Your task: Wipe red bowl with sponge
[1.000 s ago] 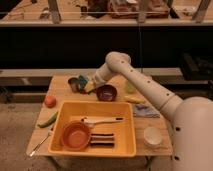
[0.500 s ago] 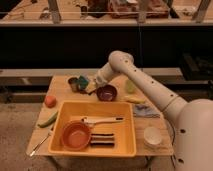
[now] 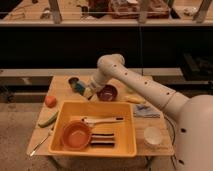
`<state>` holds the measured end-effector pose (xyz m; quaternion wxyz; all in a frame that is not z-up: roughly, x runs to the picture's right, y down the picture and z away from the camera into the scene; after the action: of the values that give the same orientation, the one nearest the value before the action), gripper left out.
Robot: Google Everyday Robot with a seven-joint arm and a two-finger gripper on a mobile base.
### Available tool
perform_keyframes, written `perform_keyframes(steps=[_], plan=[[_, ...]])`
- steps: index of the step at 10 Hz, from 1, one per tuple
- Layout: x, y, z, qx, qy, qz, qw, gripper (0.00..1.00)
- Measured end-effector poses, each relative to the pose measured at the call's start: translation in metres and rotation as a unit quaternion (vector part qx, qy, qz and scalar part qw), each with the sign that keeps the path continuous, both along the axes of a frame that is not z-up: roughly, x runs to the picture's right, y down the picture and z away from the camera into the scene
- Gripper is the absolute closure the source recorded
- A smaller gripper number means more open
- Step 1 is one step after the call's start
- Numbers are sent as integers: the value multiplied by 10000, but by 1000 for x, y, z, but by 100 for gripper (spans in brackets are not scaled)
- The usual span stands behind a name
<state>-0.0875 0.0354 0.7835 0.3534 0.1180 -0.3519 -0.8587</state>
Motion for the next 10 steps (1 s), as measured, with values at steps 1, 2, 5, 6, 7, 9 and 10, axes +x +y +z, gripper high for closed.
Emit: perform_keyframes(steps=[1,2,5,6,7,9,10], plan=[[2,18,-15,111,142,-188,9997,100],[0,38,-31,181,196,-360,9990,100],[8,83,-70,213,110,-708,9972,100],[7,97,-82,146,17,-907,9958,100],[5,108,-87,81,-36,-1046,9945,100],[-3,140,-77,-128,-148,-1264,9918,100],[-7,152,-66,-167,-125,-1299,9913,100]])
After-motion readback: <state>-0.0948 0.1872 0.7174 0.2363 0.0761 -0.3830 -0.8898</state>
